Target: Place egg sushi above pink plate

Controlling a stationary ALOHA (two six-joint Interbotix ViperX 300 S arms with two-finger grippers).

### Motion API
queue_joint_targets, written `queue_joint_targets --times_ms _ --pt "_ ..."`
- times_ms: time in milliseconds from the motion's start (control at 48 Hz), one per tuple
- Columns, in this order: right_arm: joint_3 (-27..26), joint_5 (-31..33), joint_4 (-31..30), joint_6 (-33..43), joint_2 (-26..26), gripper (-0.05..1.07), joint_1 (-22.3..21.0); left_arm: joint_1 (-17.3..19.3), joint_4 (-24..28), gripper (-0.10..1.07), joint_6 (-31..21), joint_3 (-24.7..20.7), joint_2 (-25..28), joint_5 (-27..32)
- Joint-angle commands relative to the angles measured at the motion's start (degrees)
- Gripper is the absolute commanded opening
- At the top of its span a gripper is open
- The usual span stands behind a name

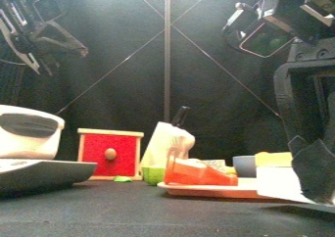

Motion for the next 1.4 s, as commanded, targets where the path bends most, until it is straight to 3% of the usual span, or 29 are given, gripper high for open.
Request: queue_joint_targets --times_ms 0,271,417,667,854,1104,1375 --pt "-0.44 0.18 -1.49 -0.62 -4.22 0.61 -0.62 0.0 0.26 0.35 0.18 -1.41 0.09 -0.53" --pt "2.02 6.94 -3.52 -7.21 -14.06 0.61 -3.78 0.0 0.26 0.35 0.18 -1.58 0.09 -0.53" --pt "5.89 10.9 -3.78 -11.07 -19.42 0.61 -7.21 -0.09 0.26 0.35 0.26 -1.58 0.09 -0.53" --pt "13.54 9.14 -4.13 -18.98 -28.13 0.61 -16.79 0.0 0.26 0.35 0.18 -1.58 0.0 -0.53" --pt "18.46 3.34 -4.13 -24.35 -33.49 0.61 -25.84 0.0 0.26 0.35 0.18 -1.32 0.0 -0.62" --pt "20.57 -9.05 -4.83 -25.31 -34.01 0.61 -36.74 0.0 0.26 0.35 0.26 -0.97 0.09 -0.62" --pt "19.42 -16.96 -5.71 -24.61 -28.13 0.61 -45.18 0.44 0.09 0.35 0.0 -0.35 0.0 -1.49"
